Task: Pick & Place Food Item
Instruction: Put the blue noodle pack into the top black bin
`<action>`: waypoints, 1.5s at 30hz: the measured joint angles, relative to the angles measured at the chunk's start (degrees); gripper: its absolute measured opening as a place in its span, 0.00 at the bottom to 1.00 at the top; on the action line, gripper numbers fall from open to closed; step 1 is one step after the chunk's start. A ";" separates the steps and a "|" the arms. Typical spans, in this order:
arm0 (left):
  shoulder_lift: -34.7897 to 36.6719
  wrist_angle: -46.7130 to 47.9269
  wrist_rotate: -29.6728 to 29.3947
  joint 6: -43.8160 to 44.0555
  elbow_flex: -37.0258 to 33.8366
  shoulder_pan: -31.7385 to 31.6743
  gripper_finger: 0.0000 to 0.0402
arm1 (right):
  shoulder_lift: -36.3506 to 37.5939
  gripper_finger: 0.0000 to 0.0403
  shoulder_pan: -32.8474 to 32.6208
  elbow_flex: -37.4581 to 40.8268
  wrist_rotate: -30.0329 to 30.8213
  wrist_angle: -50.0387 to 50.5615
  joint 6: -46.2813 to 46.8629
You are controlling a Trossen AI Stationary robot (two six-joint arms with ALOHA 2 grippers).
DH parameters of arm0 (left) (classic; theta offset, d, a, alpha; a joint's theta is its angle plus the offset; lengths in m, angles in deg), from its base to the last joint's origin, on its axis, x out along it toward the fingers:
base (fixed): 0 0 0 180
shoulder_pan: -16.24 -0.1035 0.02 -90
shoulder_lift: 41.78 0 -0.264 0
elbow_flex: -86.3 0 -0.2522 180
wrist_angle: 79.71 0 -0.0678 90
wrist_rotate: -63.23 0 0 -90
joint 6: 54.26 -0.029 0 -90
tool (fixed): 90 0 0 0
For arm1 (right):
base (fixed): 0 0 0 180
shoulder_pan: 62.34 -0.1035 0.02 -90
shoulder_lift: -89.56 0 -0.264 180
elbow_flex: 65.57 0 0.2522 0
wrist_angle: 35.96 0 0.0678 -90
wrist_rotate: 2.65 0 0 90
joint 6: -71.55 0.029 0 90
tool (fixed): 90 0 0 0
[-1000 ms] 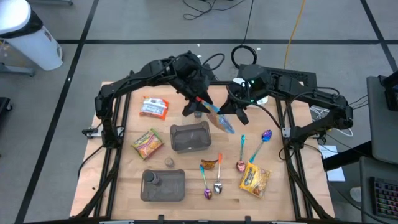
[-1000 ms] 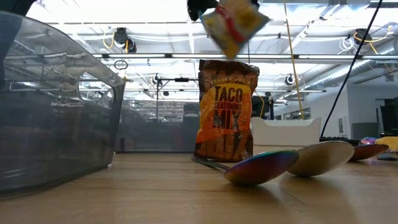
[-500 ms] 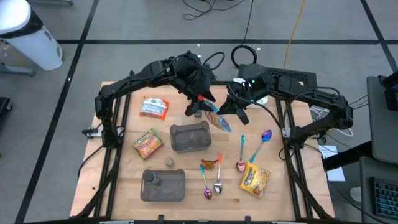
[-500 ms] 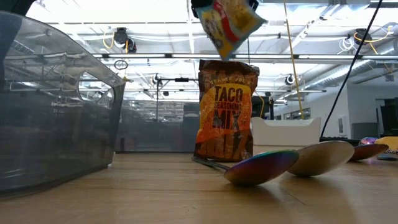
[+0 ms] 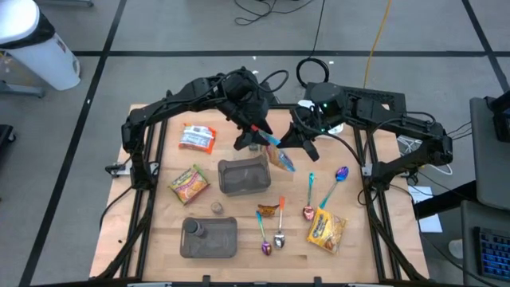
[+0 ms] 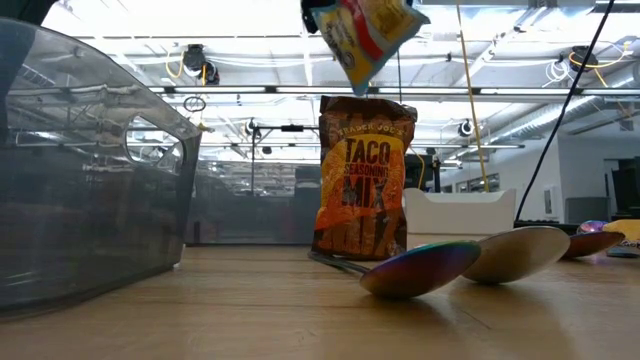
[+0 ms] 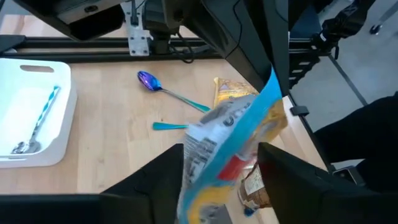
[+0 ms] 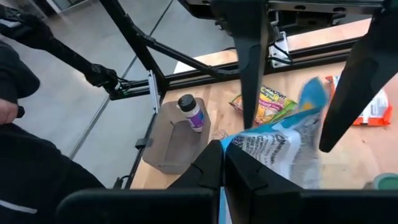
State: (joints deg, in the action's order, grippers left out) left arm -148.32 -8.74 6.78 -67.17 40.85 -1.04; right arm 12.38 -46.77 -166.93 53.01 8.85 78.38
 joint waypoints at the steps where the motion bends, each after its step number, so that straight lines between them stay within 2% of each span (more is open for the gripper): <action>1: 0.00 0.00 -0.01 0.04 0.00 0.00 0.47 | 0.00 0.00 0.00 0.00 -0.33 0.00 0.00; 10: 0.00 -0.30 -0.06 0.98 0.00 0.02 0.07 | 0.00 0.00 0.00 0.00 -0.38 0.18 0.17; 12: 0.00 -0.32 -0.14 1.04 -0.02 0.02 0.02 | 0.00 0.00 0.00 0.00 -0.34 0.70 0.17; 24: 0.02 -0.48 -0.66 -0.81 -0.04 0.00 0.01 | 0.00 0.02 0.07 0.00 0.20 0.47 1.84; 28: 0.02 -0.43 -1.25 -0.82 -0.04 -0.22 0.01 | 0.02 0.12 0.07 0.00 4.36 0.44 2.95; 33: 0.68 0.00 -5.42 -0.62 -0.04 -0.55 0.01 | 0.04 0.30 0.85 0.00 8.29 0.44 3.48; 37: 2.74 0.25 -6.20 -0.48 -0.07 -1.14 0.00 | 0.05 0.42 2.03 -0.02 10.43 0.30 5.81; 41: 6.12 2.74 -8.37 0.15 -0.07 -1.84 0.00 | 0.48 0.50 3.65 -0.02 10.57 0.38 6.00; 45: 9.56 7.56 -12.63 0.92 -0.07 -2.29 0.00 | 0.80 0.53 5.02 -0.04 11.71 -1.18 6.81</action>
State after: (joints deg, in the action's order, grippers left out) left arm -138.76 -1.18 -5.85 -66.24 40.78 -3.33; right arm 13.18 -41.75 -166.97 64.72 7.67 85.19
